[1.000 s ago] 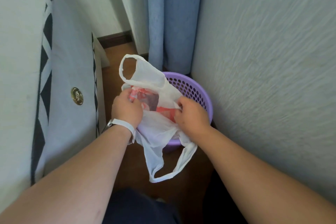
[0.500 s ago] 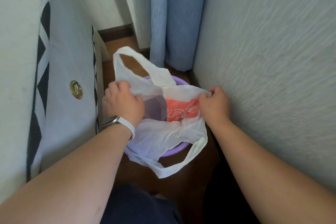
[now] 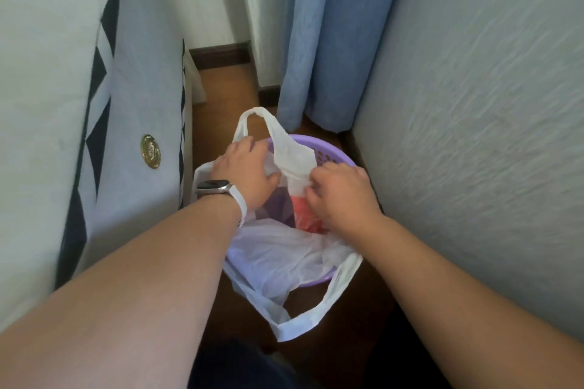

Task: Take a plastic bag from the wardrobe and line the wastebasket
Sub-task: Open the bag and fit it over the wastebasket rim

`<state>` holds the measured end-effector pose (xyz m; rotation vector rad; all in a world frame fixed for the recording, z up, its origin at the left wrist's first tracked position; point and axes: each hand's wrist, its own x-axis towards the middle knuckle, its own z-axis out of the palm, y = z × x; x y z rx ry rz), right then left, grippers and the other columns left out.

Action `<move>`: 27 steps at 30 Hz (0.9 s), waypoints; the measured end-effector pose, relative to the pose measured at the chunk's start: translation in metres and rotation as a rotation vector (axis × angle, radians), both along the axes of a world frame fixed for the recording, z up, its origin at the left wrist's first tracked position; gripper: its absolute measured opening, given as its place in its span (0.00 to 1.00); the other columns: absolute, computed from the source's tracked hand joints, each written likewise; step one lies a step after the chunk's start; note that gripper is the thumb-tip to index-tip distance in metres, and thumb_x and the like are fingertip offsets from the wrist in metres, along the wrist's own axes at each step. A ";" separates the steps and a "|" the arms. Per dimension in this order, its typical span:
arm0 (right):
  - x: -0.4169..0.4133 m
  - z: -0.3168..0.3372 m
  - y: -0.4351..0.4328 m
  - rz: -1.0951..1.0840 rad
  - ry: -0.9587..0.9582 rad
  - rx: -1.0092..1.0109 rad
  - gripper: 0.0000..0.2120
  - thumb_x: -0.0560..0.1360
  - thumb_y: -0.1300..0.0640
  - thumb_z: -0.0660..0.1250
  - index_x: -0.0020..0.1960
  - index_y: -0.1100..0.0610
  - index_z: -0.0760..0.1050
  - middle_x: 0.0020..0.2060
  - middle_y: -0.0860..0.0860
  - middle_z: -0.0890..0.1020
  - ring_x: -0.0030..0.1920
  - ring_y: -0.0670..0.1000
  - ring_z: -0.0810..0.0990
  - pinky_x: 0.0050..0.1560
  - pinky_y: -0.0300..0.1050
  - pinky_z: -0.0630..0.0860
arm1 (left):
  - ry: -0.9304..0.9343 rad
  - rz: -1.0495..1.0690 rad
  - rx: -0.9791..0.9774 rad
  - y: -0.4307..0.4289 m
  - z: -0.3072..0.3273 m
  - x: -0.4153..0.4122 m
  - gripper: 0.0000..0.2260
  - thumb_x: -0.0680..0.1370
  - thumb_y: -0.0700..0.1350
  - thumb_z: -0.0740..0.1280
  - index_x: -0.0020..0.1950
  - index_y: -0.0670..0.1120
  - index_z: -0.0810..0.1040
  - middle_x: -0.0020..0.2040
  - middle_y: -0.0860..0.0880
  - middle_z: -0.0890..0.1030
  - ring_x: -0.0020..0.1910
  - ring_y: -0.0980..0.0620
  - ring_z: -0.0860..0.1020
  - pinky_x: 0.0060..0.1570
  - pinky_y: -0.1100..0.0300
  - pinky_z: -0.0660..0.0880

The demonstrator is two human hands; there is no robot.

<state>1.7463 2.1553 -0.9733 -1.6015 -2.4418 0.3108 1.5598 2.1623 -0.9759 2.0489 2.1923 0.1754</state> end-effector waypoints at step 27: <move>0.049 -0.022 0.045 -0.587 0.310 -0.048 0.14 0.73 0.55 0.64 0.56 0.60 0.77 0.51 0.60 0.79 0.51 0.62 0.77 0.48 0.50 0.72 | -0.218 0.119 0.166 0.041 0.004 -0.002 0.11 0.80 0.49 0.59 0.50 0.45 0.80 0.54 0.45 0.79 0.49 0.47 0.75 0.44 0.57 0.68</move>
